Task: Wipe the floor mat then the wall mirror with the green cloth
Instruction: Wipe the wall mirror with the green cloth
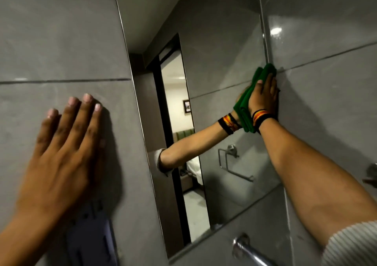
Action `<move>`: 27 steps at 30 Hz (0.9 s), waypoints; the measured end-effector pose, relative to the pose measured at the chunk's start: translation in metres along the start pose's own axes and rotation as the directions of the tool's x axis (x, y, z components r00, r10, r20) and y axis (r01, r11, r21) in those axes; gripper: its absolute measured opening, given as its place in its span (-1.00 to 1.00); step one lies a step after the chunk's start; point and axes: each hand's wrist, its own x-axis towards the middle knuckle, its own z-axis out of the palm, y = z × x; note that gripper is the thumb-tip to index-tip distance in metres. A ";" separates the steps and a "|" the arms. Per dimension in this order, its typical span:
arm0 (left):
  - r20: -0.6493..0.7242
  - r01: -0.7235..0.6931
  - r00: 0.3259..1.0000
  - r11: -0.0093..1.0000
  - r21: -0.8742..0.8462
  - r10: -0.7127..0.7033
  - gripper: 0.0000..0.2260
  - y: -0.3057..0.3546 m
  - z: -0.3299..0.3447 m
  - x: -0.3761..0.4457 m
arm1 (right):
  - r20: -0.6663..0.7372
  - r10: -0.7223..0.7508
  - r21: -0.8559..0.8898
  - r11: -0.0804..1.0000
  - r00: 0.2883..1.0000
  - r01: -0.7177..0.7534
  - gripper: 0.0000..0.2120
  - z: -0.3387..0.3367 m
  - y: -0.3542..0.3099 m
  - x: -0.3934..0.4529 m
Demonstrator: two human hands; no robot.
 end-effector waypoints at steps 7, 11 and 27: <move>-0.004 -0.003 1.000 1.000 0.000 0.003 -0.39 0.003 -0.005 0.004 | -0.014 0.161 0.035 0.986 0.987 -0.161 -0.40 -0.008 0.126 -0.126; -0.022 0.018 1.000 1.000 -0.008 -0.018 -0.40 0.007 -0.009 0.003 | -0.021 0.287 0.035 0.958 0.958 -0.286 -0.32 -0.011 0.175 -0.179; -0.058 -0.037 0.998 0.998 0.047 0.040 -0.39 0.012 -0.020 0.002 | 0.113 -0.263 -0.087 0.958 0.958 0.273 -0.43 0.005 0.096 -0.316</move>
